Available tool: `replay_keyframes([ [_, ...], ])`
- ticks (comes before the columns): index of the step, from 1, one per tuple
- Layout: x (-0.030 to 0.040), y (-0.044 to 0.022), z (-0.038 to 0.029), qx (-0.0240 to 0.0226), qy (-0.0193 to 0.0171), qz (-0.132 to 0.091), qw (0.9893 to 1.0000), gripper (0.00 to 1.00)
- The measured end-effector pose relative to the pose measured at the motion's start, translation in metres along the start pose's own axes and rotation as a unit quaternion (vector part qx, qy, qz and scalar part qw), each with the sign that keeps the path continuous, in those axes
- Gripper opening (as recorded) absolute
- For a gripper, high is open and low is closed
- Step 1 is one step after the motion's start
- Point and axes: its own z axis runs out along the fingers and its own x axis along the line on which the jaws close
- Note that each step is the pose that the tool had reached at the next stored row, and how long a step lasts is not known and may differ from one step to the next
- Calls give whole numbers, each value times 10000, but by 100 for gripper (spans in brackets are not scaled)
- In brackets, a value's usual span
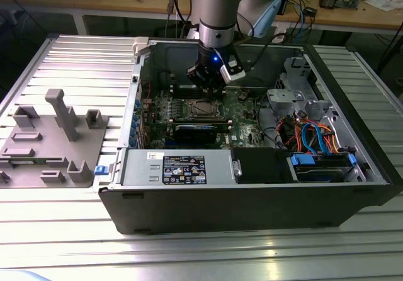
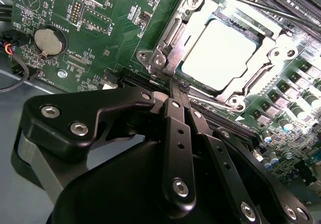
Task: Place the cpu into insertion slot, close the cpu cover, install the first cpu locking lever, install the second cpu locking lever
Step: 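Install the first cpu locking lever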
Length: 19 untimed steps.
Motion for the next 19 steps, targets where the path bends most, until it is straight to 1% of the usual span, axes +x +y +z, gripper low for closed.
replay_keyframes([
  [5, 0, -8, 36, 21, 2, 0, 10000, 11],
  [8, -1, -20, 44, 21, 0, 0, 10000, 11],
  [12, -1, -22, 35, 19, -1, 0, 10000, 11],
  [14, -2, -20, 1, 20, -1, 0, 10000, 11],
  [15, -2, -20, -4, 19, -1, 0, 10000, 11],
  [18, -4, -22, 0, 24, 0, -1, 10000, 11],
  [19, -5, -24, 8, 38, -1, -2, 10000, 11],
])
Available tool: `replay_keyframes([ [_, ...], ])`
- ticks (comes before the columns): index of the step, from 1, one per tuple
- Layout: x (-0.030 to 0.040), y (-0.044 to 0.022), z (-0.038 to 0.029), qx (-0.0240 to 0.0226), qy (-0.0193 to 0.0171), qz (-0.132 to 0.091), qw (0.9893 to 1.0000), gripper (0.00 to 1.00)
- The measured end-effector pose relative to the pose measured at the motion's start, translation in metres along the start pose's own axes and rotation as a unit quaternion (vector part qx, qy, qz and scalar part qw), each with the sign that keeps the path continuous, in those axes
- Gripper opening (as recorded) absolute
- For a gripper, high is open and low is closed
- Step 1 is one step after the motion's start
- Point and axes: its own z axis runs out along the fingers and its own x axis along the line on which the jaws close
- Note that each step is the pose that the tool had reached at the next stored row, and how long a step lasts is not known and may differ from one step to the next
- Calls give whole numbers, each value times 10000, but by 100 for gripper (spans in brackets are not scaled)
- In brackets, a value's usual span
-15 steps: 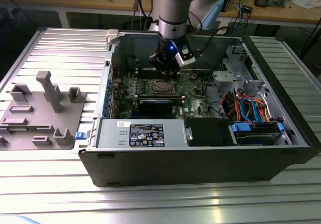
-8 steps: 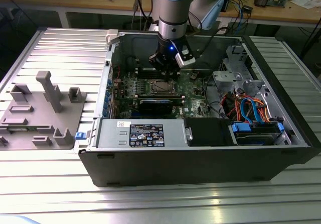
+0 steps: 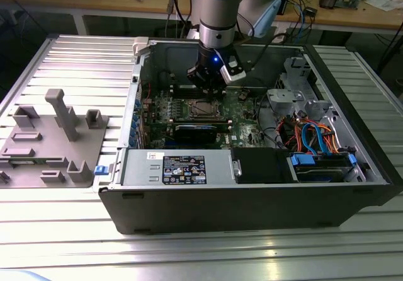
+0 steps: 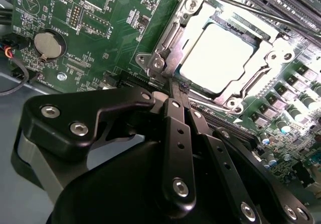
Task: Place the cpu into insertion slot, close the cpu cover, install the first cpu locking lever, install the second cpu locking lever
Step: 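Install the first cpu locking lever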
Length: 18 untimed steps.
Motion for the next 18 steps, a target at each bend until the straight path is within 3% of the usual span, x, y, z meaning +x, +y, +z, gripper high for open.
replay_keyframes([
  [6, -3, -9, 41, 114, -1, -3, 9999, 11],
  [8, -1, -11, 48, 114, -1, -1, 9999, 11],
  [10, -1, -13, 54, 44, 9, 1, 10000, 11],
  [11, -1, -13, 56, -5, 13, 2, 10000, 11],
  [12, -3, -11, 62, -91, 18, 4, 10000, 11],
  [13, -3, -11, 66, -127, 19, 4, 9999, 11],
  [15, -4, -11, 68, -182, 20, 5, 9998, 11],
  [18, -3, -9, 56, -215, 20, 7, 9998, 11],
])
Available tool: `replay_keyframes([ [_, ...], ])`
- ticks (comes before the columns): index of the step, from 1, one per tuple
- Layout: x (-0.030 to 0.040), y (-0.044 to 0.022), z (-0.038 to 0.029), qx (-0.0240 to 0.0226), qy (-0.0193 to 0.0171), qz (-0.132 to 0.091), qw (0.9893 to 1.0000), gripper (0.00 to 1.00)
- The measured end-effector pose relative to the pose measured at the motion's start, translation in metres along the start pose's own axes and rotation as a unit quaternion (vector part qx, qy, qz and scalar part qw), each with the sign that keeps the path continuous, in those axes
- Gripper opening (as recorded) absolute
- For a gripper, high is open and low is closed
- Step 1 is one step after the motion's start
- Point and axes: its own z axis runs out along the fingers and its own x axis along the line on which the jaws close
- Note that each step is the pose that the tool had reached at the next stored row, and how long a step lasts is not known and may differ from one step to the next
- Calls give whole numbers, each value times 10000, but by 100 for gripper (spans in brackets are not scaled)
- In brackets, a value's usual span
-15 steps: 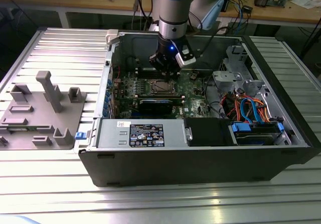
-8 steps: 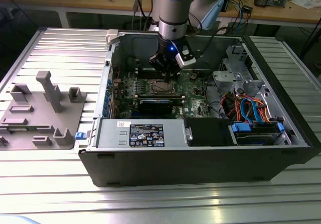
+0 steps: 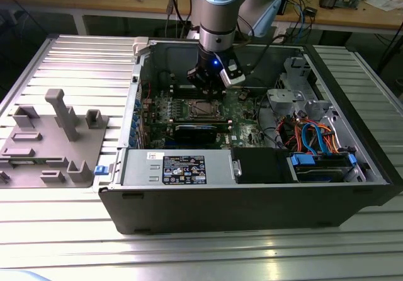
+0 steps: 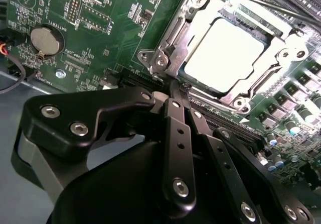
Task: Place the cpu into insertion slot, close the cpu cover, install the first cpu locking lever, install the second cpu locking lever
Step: 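Install the first cpu locking lever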
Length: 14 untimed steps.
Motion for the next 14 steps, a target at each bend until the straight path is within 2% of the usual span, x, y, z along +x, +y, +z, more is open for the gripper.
replay_keyframes([
  [6, -2, 9, -105, 5, 2, -1, 10000, 11],
  [9, -3, 5, -109, 5, 2, -1, 10000, 11],
  [14, -3, -60, -111, 5, 2, 0, 10000, 11],
])
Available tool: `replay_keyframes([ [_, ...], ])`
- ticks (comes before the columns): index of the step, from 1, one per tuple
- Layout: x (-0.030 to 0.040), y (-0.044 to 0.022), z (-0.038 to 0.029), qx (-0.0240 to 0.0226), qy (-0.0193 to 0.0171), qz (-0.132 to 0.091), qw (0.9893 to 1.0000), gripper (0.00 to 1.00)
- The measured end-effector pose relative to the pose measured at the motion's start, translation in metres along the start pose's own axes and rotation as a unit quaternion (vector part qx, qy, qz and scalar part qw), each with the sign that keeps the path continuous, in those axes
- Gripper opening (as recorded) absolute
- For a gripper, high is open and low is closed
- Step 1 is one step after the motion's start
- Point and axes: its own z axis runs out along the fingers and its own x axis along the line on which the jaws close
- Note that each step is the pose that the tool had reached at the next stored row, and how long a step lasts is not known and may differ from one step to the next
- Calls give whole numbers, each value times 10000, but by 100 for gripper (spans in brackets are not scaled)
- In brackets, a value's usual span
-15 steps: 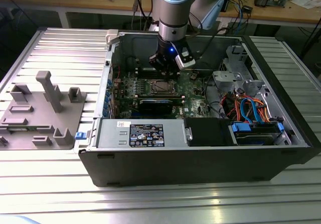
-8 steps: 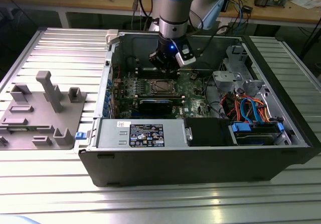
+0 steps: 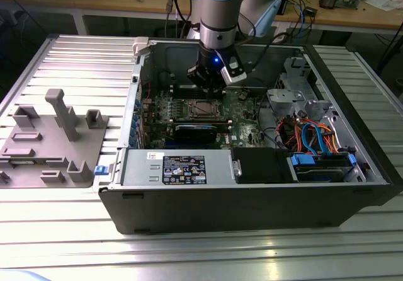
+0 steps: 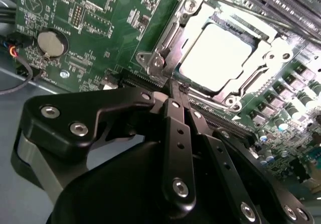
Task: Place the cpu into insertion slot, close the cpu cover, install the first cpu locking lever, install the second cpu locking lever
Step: 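Install the first cpu locking lever, then install the second cpu locking lever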
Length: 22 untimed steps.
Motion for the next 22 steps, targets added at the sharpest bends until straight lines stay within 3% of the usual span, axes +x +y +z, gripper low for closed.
replay_keyframes([
  [19, -1, -46, -4, 0, 0, 1, 10000, 11],
  [22, -2, -43, -41, 1, 0, 0, 10000, 11],
])
